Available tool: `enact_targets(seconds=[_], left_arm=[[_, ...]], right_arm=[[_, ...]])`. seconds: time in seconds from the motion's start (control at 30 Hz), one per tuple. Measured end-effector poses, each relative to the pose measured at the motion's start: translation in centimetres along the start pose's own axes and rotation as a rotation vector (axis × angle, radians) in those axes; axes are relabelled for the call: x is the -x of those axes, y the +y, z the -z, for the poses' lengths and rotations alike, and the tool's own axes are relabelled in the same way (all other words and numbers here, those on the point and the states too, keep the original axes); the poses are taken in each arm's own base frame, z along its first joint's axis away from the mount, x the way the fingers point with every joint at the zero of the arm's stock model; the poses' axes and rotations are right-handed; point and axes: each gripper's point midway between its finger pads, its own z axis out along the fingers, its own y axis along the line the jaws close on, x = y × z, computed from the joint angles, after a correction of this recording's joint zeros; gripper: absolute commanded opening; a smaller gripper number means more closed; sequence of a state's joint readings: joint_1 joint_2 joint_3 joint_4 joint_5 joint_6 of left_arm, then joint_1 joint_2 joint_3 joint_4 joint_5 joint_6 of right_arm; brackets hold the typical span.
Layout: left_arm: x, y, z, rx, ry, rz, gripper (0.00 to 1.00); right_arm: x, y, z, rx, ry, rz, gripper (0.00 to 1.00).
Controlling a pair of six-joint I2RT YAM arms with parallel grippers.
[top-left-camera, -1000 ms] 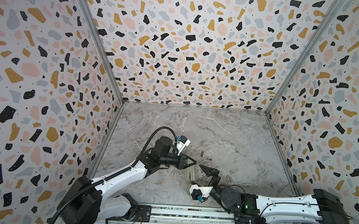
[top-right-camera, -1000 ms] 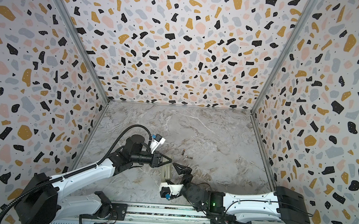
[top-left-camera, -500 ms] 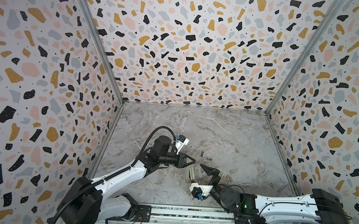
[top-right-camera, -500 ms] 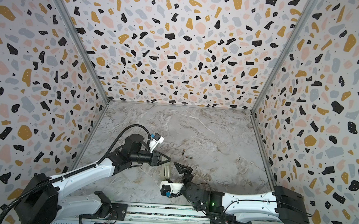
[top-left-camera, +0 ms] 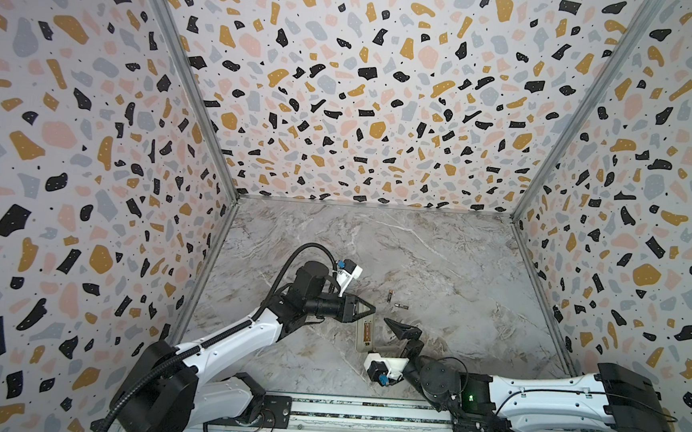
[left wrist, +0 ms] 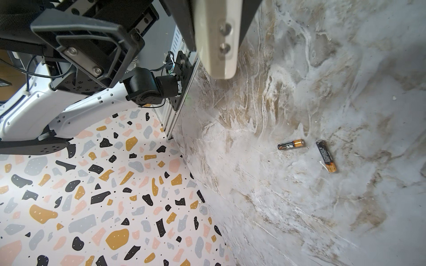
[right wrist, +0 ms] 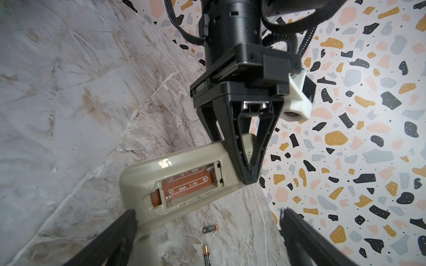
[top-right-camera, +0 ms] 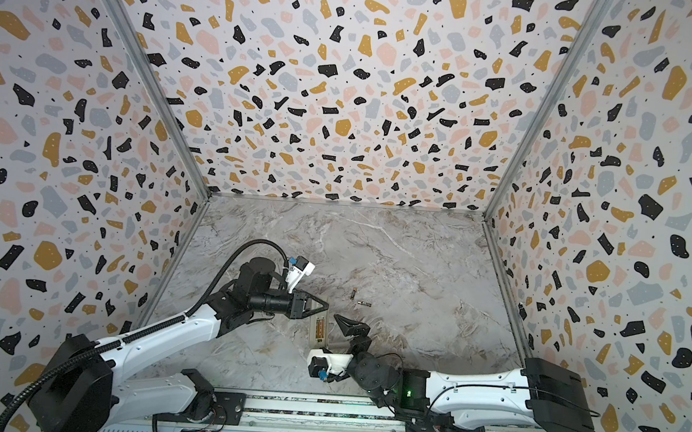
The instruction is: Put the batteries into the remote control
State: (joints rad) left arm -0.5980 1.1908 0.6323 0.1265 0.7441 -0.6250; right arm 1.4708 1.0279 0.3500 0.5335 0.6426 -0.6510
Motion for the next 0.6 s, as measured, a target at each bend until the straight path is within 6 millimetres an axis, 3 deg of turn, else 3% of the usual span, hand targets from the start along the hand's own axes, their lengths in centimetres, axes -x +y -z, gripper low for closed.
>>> enact_targets(seconds=[0.3, 0.6], left_arm=[[0.5, 1.3, 0.3, 0.039, -0.027, 0.021, 0.0], [0.8, 5.8, 0.8, 0.203, -0.056, 0.068, 0.0]], right_arm=[[-0.3, -0.4, -0.1, -0.012, 0.01, -0.024, 0.99], [-0.6, -2.9, 0.5, -0.066, 0.005, -0.233, 1.0]])
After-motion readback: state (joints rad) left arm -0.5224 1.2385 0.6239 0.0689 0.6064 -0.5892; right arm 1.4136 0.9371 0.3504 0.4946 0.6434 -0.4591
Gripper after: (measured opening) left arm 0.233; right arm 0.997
